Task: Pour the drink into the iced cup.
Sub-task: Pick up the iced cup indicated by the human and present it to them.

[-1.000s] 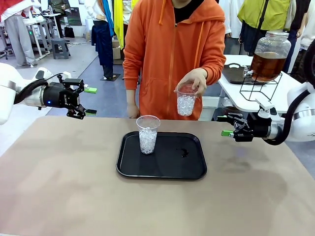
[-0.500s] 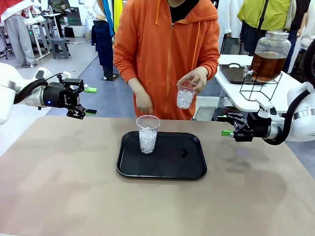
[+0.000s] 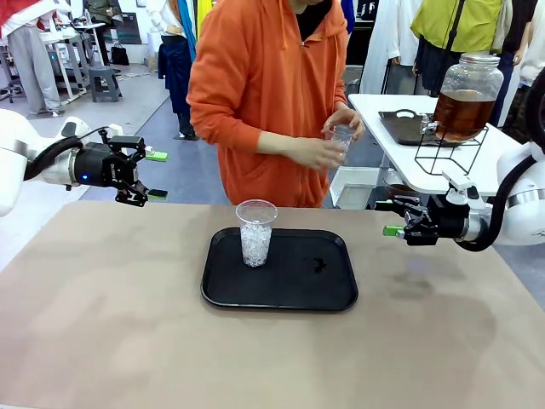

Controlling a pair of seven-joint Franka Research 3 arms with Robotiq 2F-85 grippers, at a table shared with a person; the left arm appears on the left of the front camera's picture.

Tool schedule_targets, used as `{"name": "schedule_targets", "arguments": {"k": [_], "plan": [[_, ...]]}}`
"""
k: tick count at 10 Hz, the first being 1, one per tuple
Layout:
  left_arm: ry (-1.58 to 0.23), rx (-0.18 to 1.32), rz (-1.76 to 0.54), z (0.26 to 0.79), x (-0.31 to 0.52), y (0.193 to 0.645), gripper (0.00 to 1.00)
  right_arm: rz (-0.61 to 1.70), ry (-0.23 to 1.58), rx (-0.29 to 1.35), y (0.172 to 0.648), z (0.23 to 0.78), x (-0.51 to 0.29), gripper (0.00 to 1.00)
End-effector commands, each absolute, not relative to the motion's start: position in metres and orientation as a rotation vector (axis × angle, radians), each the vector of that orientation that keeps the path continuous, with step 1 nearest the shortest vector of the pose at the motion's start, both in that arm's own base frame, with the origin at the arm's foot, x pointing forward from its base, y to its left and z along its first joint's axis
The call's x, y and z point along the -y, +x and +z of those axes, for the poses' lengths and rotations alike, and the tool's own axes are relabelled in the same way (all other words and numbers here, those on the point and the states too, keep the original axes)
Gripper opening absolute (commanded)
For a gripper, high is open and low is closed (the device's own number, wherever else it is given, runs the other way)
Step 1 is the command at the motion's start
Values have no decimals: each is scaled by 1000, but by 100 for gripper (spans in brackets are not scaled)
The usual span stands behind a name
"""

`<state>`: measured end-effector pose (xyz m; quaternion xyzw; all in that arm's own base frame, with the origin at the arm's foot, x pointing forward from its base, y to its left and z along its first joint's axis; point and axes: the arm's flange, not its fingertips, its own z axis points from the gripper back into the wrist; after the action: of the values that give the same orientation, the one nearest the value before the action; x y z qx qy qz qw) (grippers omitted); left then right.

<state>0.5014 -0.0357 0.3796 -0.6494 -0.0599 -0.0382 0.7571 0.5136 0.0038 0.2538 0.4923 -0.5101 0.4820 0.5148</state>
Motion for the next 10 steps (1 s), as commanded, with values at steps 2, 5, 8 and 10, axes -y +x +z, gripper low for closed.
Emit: {"name": "schedule_targets", "arguments": {"k": [2, 5, 8, 10], "plan": [[-1411, 147, -95, 380, 36, 499, 100, 1163, 1185, 1223, 517, 259, -6, 100], [-1411, 147, -95, 380, 36, 499, 100, 1163, 1185, 1223, 517, 259, -6, 100], [-1411, 147, -95, 380, 36, 499, 100, 1163, 1185, 1223, 517, 259, -6, 100], [-1411, 147, -95, 380, 36, 499, 100, 1163, 1185, 1223, 517, 259, -6, 100]]}}
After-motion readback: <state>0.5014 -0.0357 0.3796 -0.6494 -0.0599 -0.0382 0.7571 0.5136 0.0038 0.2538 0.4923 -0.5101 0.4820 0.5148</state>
